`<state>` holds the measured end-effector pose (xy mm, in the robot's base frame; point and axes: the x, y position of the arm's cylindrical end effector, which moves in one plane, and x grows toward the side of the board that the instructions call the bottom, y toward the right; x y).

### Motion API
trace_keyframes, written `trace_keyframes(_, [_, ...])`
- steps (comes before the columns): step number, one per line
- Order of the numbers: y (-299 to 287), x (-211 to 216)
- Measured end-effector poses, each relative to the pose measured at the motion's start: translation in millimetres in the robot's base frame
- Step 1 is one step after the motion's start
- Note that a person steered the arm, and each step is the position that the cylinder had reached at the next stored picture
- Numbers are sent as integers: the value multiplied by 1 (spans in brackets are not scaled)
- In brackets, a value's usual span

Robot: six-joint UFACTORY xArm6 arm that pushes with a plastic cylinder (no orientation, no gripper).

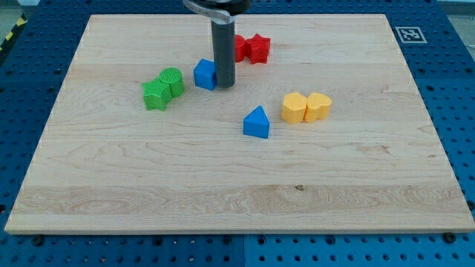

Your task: Push the cube to the left of the red circle

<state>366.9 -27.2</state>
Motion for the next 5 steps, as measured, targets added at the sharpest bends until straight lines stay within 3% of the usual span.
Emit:
trace_keyframes(1, [-9,-18])
trace_keyframes(3, [27,10])
trace_keyframes(5, [11,20])
